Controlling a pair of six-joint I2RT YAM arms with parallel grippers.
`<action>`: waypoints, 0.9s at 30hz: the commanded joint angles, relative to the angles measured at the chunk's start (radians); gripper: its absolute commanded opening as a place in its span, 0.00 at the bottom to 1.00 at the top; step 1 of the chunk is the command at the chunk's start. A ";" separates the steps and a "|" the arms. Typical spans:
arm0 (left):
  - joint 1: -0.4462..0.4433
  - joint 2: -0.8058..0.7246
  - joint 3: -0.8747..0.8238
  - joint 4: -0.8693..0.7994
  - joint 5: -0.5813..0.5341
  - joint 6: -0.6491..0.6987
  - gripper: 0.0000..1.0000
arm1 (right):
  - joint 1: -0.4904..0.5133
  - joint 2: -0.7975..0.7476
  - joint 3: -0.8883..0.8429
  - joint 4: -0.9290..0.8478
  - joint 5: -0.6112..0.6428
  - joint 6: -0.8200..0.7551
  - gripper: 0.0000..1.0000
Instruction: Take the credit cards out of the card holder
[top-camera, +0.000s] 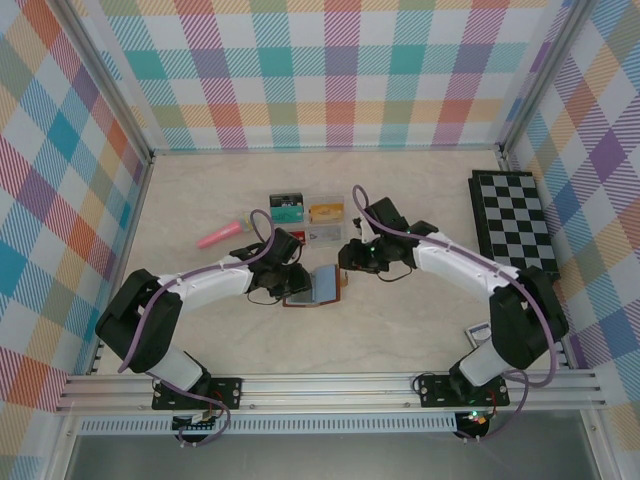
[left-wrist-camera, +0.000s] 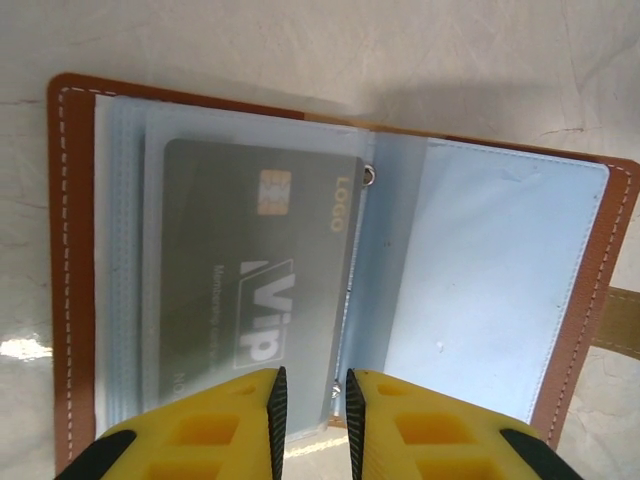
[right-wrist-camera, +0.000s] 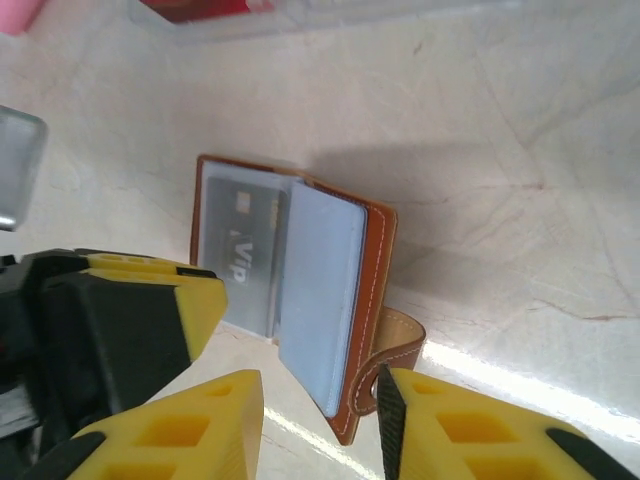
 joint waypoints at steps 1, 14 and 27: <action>-0.007 -0.011 0.034 -0.057 -0.045 0.024 0.24 | 0.045 -0.021 0.074 -0.121 0.147 -0.005 0.35; 0.007 -0.049 -0.020 -0.058 -0.116 -0.033 0.23 | 0.178 0.265 0.292 -0.285 0.214 0.127 0.30; 0.009 0.029 -0.021 -0.051 -0.120 -0.029 0.25 | 0.178 0.429 0.391 -0.349 0.269 0.131 0.35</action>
